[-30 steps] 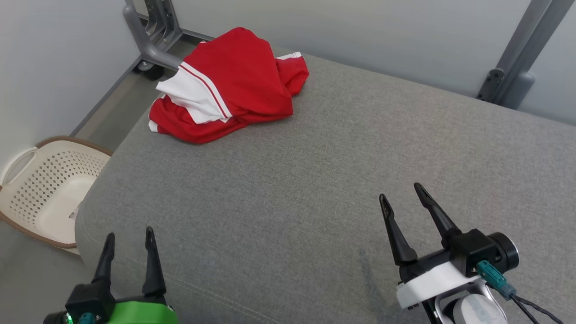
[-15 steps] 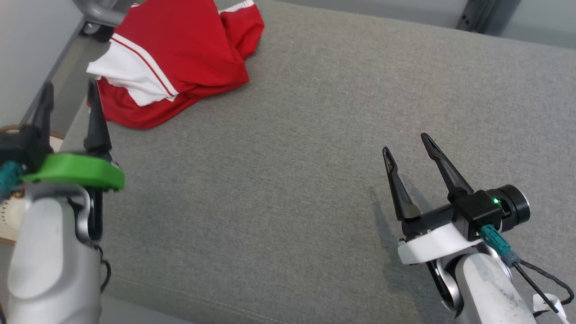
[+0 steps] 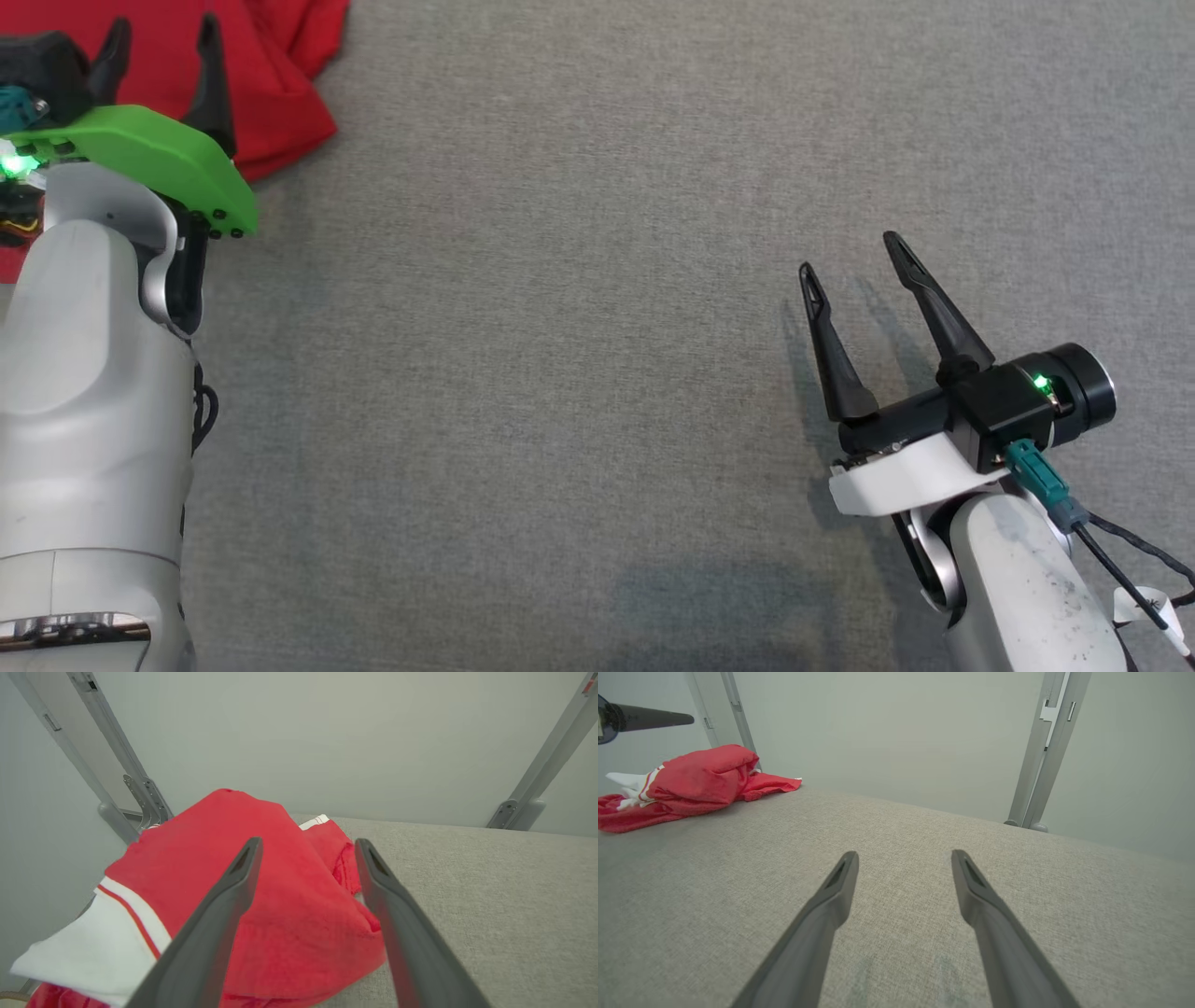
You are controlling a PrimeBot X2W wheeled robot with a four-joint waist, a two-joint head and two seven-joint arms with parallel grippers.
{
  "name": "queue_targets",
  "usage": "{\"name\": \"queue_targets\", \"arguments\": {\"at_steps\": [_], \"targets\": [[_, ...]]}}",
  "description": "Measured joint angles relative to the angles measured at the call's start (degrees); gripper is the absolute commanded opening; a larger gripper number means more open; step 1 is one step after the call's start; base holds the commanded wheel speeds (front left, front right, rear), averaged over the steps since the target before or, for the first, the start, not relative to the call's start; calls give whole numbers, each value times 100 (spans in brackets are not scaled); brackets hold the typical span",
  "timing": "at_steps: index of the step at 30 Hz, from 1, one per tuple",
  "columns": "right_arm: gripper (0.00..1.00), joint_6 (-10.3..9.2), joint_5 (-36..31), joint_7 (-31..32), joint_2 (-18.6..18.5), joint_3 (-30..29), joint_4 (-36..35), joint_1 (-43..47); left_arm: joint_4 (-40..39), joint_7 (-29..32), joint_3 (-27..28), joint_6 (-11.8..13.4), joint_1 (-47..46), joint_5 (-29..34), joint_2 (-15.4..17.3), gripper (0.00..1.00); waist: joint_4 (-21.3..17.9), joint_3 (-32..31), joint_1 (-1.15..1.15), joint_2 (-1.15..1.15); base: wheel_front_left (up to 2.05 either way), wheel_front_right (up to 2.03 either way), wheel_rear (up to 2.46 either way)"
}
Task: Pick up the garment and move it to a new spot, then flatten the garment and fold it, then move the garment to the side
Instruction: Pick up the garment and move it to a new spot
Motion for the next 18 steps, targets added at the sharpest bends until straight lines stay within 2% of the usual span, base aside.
{"name": "queue_targets", "arguments": {"at_steps": [5,10,13,14,15,16,18], "targets": [[100,0,-14,0,0,-19,-77,-31,728,230,-113,70,-128,87,64,100,-228,270,0,0,0,0,0],[100,0,-2,0,-1,-5,-105,-66,1252,341,-172,344,-208,203,156,100,-374,449,0,0,0,0,0],[100,0,30,0,0,23,-107,-66,1478,396,-152,421,-261,180,204,100,-413,471,0,0,0,0,0],[100,0,40,0,0,29,-107,-66,1523,394,-151,431,-278,175,203,68,-414,463,0,0,0,0,0],[100,0,42,0,0,35,-107,-66,1581,393,-152,437,-292,174,208,50,-414,450,-1,0,0,0,0],[100,0,47,0,1,43,-107,-66,1636,393,-153,437,-296,162,219,0,-414,439,-1,0,0,0,0],[100,0,60,0,0,49,-105,-65,1712,375,-165,436,-296,151,245,0,-415,416,-1,0,0,0,0]]}}
